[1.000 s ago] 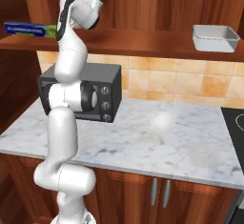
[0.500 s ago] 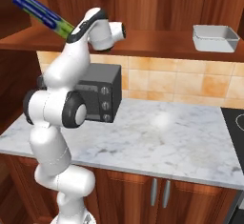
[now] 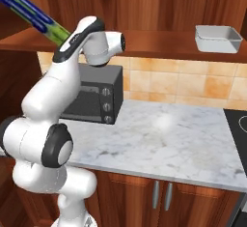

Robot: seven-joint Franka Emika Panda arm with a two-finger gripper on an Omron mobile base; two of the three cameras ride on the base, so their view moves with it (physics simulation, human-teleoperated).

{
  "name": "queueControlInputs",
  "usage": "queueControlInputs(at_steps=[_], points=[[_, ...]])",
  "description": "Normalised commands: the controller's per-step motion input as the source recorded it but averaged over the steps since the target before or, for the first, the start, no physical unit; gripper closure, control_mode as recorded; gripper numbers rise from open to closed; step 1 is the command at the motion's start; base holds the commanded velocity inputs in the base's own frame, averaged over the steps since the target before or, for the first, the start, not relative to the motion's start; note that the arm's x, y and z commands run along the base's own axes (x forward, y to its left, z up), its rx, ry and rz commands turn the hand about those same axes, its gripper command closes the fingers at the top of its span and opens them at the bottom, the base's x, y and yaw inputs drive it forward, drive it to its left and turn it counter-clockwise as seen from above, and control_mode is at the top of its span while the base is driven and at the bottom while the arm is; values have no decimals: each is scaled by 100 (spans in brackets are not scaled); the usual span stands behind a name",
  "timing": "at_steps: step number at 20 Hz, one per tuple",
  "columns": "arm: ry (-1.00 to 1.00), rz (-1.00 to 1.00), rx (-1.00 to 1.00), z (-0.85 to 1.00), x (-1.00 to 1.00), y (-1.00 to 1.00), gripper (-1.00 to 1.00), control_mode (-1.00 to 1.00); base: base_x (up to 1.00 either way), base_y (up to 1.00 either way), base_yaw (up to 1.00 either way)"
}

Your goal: Retrieve the tupperware and aluminum foil from the cabinet and place them on the dining counter near the plate with squash and lemon to prepare for storing leftovers.

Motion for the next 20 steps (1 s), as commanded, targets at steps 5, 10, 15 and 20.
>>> queueControlInputs(at_steps=[5,10,15,20], points=[[24,1,-15,-2,-100,-81,100,-100,0,0,0],[21,0,-10,-1,-100,-39,100,-100,0,0,0],[27,-3,-10,0,-100,0,100,-100,0,0,0],[5,-1,-2,0,-20,0,100,100,-80,1,-6]])
